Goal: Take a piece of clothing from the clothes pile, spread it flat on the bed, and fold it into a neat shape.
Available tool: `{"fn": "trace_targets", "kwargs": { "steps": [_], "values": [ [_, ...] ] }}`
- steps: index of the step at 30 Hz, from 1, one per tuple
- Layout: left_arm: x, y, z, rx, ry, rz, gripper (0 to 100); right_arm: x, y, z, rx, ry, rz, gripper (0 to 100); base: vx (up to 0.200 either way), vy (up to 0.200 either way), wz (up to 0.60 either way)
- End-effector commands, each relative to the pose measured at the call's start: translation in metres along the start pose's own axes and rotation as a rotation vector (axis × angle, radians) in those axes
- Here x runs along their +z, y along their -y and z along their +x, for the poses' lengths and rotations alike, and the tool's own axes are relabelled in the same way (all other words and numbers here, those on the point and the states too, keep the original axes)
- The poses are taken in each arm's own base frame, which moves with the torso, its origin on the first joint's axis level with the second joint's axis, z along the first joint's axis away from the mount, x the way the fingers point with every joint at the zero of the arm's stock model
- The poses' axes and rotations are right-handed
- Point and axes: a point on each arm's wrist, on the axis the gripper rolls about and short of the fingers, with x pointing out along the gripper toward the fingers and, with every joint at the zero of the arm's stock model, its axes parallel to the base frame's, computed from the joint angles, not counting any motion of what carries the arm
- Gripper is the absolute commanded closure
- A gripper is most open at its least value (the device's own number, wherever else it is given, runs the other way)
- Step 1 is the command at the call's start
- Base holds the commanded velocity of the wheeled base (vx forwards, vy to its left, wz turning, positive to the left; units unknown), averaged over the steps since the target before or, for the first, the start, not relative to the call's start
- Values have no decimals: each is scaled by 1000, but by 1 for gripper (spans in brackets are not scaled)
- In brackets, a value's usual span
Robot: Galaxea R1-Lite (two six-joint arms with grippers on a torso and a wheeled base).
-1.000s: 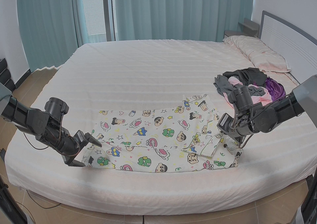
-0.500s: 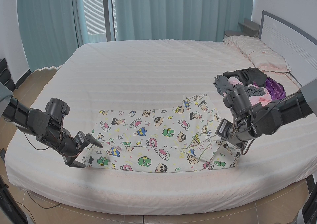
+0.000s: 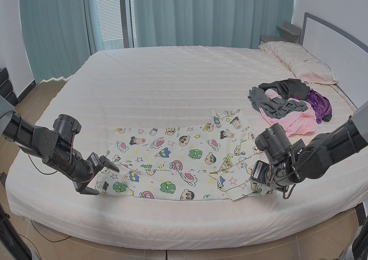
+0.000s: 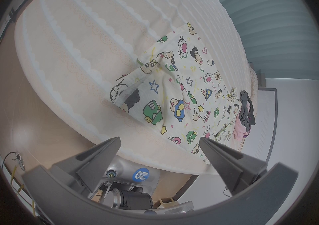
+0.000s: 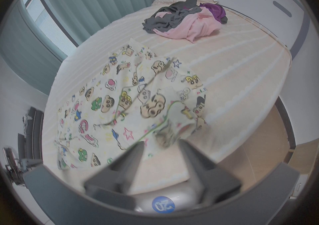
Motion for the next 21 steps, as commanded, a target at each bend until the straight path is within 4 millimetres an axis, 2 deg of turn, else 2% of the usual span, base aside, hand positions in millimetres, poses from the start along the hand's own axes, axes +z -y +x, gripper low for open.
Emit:
{"fn": "trace_targets", "kwargs": {
  "steps": [1,5,10,14,18,21],
  "values": [
    [0,0,1,2,-2,-1,0,-15,8,-8,-11,-38,-43,0,0,0,0],
    [0,0,1,3,-4,0,0,-19,9,-18,13,-38,-69,0,0,0,0],
    [-3,0,3,5,-12,4,0,-16,2,-12,39,-49,-57,0,0,0,0],
    [-5,1,3,5,-17,12,0,-15,-15,1,128,-67,-32,0,0,0,0],
    [-6,2,1,0,-12,15,0,-28,-40,23,219,-67,5,0,0,0,0],
    [-5,2,1,2,-12,14,0,-37,-58,30,255,-71,10,0,0,0,0]
  ]
}}
